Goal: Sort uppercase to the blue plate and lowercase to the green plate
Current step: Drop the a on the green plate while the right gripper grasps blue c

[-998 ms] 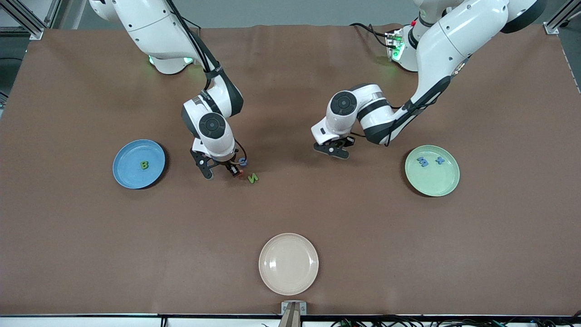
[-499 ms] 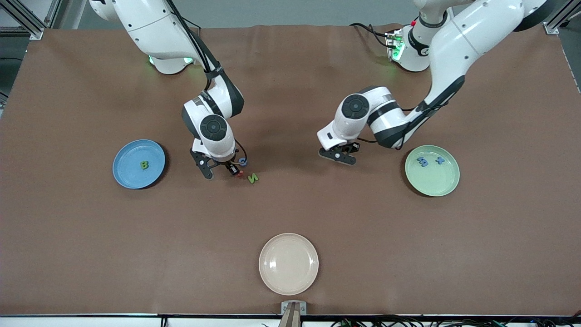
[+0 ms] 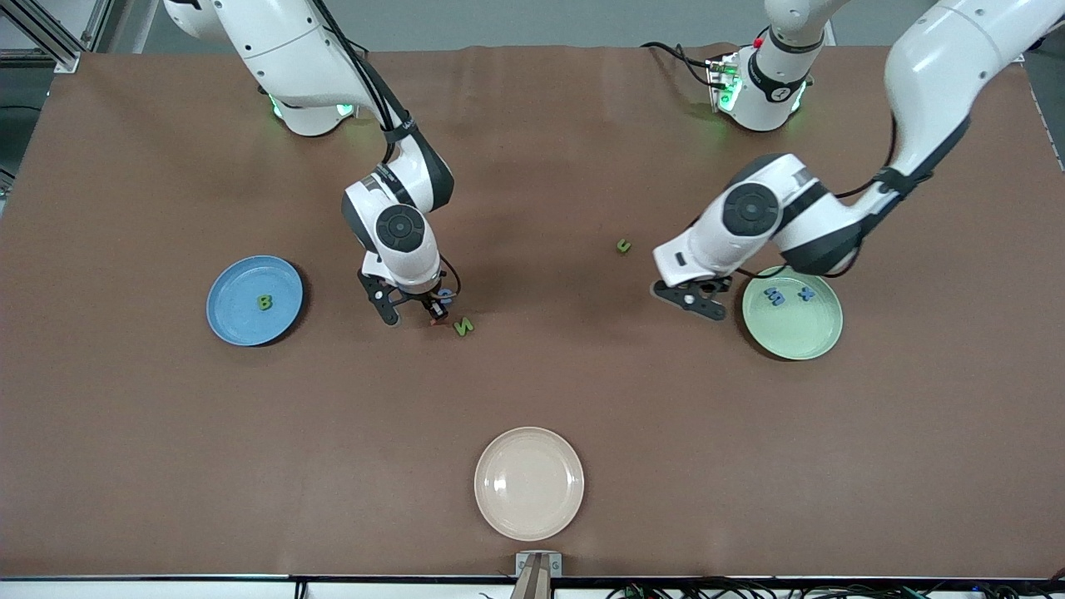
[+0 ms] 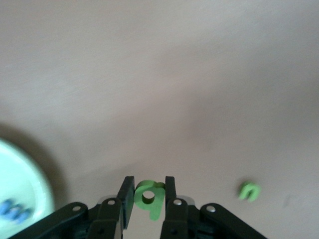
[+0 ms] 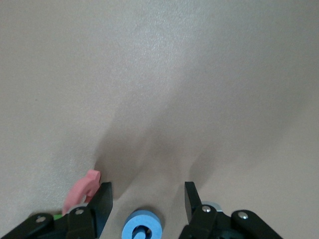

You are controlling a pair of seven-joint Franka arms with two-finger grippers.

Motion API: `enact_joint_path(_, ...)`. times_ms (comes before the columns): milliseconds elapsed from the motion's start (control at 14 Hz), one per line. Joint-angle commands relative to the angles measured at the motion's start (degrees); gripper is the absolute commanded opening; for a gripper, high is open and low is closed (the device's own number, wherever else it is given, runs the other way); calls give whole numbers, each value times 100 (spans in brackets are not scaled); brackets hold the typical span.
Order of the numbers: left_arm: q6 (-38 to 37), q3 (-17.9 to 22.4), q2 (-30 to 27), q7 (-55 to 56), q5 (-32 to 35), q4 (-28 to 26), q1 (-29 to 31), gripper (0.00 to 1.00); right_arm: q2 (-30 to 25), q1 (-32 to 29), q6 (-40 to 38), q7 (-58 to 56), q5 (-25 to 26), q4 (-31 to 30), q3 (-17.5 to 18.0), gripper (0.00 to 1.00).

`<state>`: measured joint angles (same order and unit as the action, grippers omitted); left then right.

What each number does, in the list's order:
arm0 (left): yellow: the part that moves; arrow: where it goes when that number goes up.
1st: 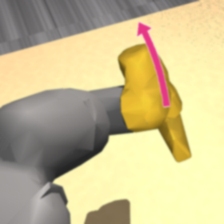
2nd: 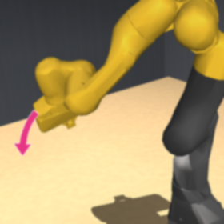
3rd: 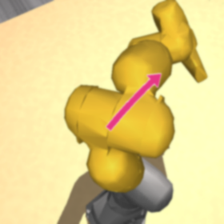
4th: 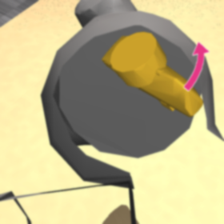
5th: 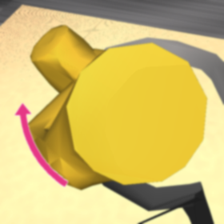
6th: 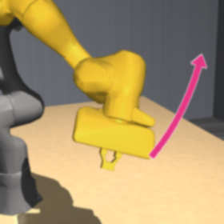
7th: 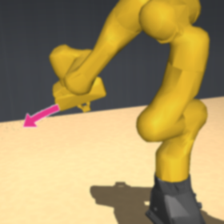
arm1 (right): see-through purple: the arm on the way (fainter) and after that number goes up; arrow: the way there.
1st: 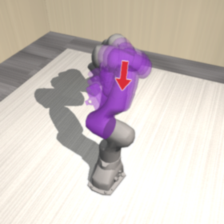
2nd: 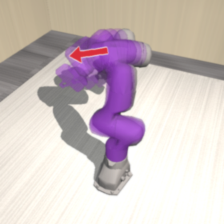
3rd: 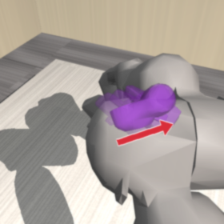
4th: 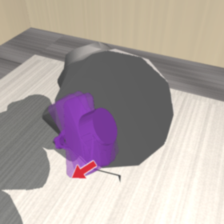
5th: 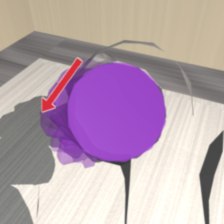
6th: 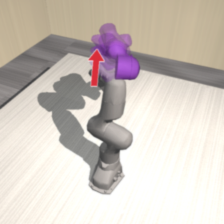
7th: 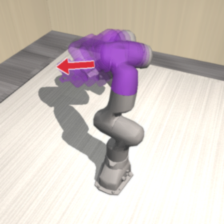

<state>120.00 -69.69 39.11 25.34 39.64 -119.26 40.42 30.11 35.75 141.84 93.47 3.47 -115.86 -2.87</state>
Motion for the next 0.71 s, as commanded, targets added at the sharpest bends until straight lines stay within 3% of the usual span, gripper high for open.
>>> enact_joint_path(0, -240, -289, -123, -738, 70, -238, 780, 8, 126, 81, 90, 242, 66, 117, -3, 67)
enact_joint_path(357, -249, -370, -114, -2242, 254, -308, 1880, 8, 126, 160, 90, 338, 57, 99, -3, 66)
enact_joint_path(642, -188, -203, -35, -2621, 746, -291, 2093, 9, 126, 169, 72, 339, 57, 99, 5, 66)
